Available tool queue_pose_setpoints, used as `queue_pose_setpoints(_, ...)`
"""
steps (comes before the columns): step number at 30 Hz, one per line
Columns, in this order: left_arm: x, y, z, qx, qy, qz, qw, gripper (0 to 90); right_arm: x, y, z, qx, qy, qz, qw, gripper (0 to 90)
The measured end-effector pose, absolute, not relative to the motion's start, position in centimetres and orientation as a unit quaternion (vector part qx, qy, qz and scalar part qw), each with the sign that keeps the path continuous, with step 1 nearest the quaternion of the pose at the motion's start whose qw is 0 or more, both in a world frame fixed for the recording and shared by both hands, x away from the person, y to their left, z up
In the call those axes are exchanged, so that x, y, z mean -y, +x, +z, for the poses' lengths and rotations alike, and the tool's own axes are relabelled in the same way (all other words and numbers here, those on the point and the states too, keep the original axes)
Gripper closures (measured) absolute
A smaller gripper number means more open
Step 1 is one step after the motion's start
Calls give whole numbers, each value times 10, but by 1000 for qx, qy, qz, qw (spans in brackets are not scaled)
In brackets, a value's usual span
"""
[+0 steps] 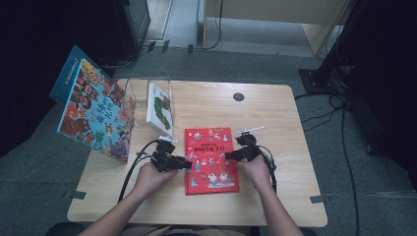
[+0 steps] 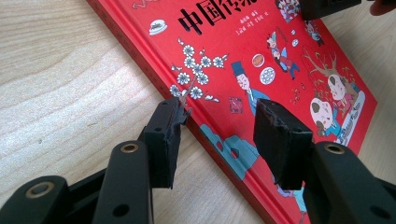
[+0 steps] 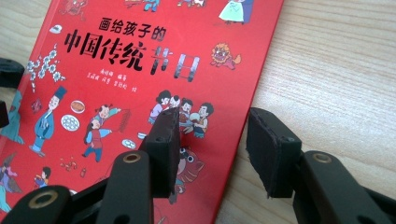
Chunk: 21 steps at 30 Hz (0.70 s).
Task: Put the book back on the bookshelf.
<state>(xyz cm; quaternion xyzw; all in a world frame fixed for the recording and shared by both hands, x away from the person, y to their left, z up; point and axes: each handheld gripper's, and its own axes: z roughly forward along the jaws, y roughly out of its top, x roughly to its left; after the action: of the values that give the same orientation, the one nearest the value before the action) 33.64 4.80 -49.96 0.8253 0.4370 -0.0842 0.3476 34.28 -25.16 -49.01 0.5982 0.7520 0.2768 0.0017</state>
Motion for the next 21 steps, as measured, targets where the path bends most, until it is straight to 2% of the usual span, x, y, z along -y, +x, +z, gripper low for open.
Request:
queue_pose_setpoints(7, -47, 335, -499, -439, 827, -72, 345, 563, 254, 347, -489, -719, 639, 270, -32, 591)
queue_pose_setpoints(21, -47, 336, -500, -442, 822, -77, 351, 543, 256, 348, -488, -717, 642, 265, -55, 567)
